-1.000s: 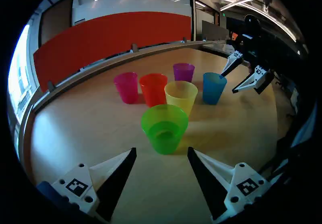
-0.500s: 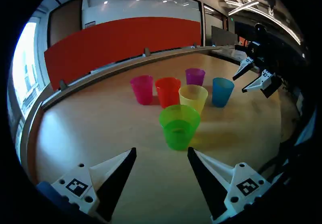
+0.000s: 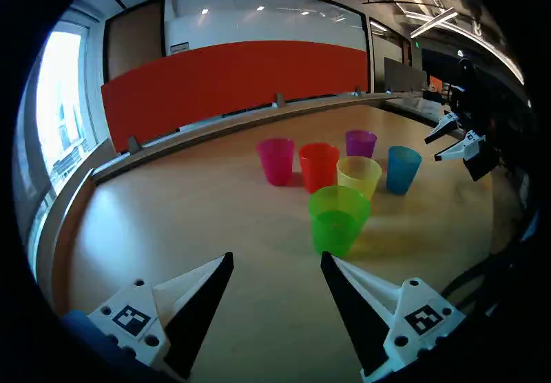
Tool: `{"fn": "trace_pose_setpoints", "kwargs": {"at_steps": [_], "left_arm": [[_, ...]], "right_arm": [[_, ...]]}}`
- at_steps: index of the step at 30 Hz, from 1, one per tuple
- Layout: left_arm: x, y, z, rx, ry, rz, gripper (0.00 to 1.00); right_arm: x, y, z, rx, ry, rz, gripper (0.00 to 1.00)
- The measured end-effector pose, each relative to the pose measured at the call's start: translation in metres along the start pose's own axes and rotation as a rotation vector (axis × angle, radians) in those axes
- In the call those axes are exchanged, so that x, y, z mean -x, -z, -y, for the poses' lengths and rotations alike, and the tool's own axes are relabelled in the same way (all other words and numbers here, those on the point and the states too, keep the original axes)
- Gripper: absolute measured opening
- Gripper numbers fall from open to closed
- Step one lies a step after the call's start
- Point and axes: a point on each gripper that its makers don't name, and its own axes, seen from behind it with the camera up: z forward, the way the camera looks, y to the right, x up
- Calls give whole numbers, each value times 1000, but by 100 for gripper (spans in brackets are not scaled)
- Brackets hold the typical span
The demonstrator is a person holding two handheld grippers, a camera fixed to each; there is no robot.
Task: Pour water
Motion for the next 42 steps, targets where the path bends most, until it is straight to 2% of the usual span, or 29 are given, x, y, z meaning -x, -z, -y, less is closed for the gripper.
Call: {"fn": "trace_pose_setpoints", "kwargs": {"at_steps": [8,15,21,27,36,42], "left_arm": [[-9,7,28,-78,50,-61,94],[-11,11,51,-134,117,-100,94],[-18,17,66,-184,124,-138,94],[-29,20,74,-208,156,-188,94],[-37,24,90,-274,190,-254,94],[-46,28,95,-297,216,-305,94]], "right_arm": [[-11,9,-24,110,-50,-47,99],[-16,14,-40,188,-71,-86,99],[-33,19,-60,268,-92,-147,99],[-53,25,-78,351,-114,-233,99],[-69,28,-93,457,-119,-328,100],[-85,33,-103,526,-139,-401,100]]}}
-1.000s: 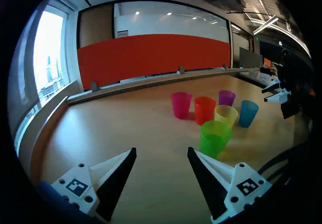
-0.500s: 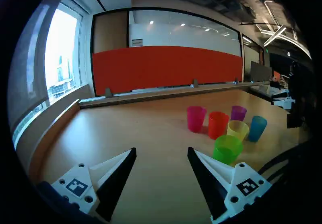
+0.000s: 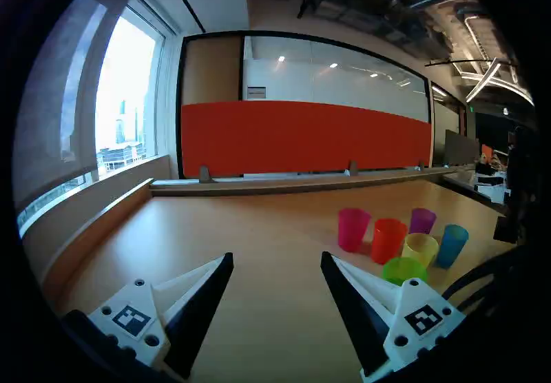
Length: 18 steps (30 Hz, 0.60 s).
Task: Pour water
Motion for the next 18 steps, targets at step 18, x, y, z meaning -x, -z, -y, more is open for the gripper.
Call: {"fn": "trace_pose_setpoints", "kwargs": {"at_steps": [18], "left_arm": [[-41,-2,-5,-33,39,-183,94]], "right_arm": [[-27,-3,-5,104,-122,-133,100]]}}
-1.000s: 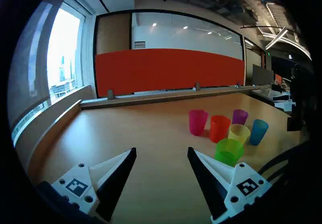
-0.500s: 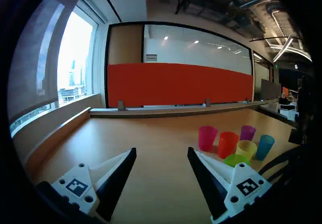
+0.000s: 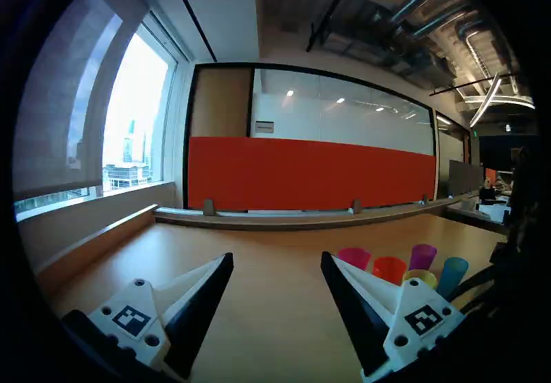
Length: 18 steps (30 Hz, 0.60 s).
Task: Pour water
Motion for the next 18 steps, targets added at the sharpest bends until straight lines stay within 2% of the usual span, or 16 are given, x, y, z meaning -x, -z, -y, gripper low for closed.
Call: {"fn": "trace_pose_setpoints", "kwargs": {"at_steps": [6,18], "left_arm": [[-9,0,1,-24,-1,-41,94],[-13,8,9,-85,-25,-76,94]], "right_arm": [[-11,0,-6,43,7,-34,100],[-16,-2,-4,53,-6,-31,100]]}}
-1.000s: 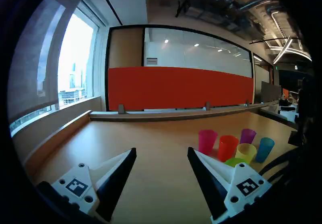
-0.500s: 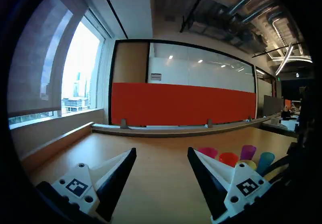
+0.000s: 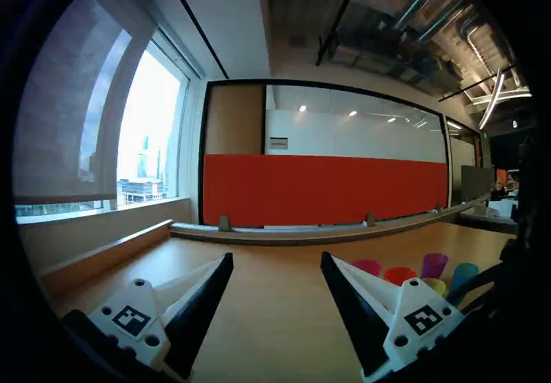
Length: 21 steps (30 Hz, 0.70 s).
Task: Pour water
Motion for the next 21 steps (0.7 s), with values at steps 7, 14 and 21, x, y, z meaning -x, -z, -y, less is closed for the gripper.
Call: {"fn": "trace_pose_setpoints", "kwargs": {"at_steps": [7,14,21], "left_arm": [[-7,7,-4,-20,-17,-25,94],[0,8,-7,-41,-58,-40,94],[7,7,-7,-58,-42,-51,94]], "right_arm": [[-5,-1,2,8,-7,22,100],[-15,-2,1,20,-27,26,100],[-15,1,-4,42,-7,43,100]]}}
